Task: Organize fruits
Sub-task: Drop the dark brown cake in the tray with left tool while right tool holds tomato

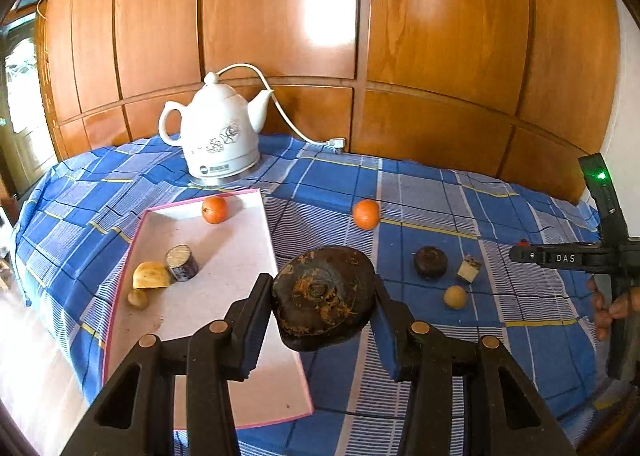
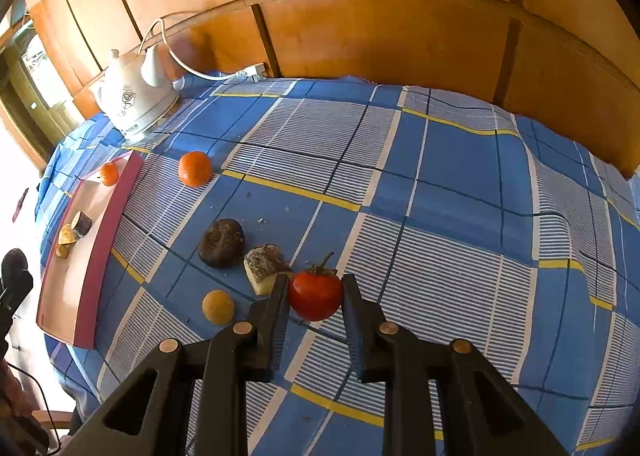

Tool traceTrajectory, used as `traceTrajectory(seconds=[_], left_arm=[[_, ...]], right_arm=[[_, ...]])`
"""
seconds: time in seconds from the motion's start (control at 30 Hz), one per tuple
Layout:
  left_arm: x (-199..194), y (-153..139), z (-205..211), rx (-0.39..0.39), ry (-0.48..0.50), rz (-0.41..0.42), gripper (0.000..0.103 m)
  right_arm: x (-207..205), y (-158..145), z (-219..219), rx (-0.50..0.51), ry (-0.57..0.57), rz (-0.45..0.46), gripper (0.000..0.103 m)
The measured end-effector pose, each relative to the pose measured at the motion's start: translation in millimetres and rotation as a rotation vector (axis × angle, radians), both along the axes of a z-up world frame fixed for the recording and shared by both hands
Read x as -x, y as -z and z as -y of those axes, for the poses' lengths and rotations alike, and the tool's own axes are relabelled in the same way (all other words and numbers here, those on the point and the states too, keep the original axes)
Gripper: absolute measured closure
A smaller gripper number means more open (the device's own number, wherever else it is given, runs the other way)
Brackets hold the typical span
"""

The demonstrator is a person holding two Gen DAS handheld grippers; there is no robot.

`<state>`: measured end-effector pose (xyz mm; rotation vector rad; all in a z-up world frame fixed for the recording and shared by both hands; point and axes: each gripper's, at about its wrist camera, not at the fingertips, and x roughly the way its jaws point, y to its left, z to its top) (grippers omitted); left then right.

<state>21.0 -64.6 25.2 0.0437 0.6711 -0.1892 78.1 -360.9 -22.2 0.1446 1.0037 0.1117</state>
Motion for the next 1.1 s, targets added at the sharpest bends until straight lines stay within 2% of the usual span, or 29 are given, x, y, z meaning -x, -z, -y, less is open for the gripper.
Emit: traceTrajectory(seconds=[0.77,0.87,1.0,1.1], left_arm=[[-8.3,13.6,-4.8,-0.009,-0.023,-0.043,0.056],[-18.0,24.1,-13.0,0.004,-0.043,-0.084,0.056],[-41.3,44.0,-44.9,0.057,-0.118,-0.185,0.056],[-57.2,51.2,-65.9,0.084,-0.156,-0.220,0.056]], right_arm=[[0.6,-1.8,-4.0,-0.008,-0.017,0.007,0.078],[1.1,-3.1,-4.7,-0.012,-0.019,0.010,0.078],[1.5,-4.5,-5.4,-0.018,-0.023,0.014,0.078],[1.7,-5.8,-6.0,-0.025,-0.026,0.018,0.078]])
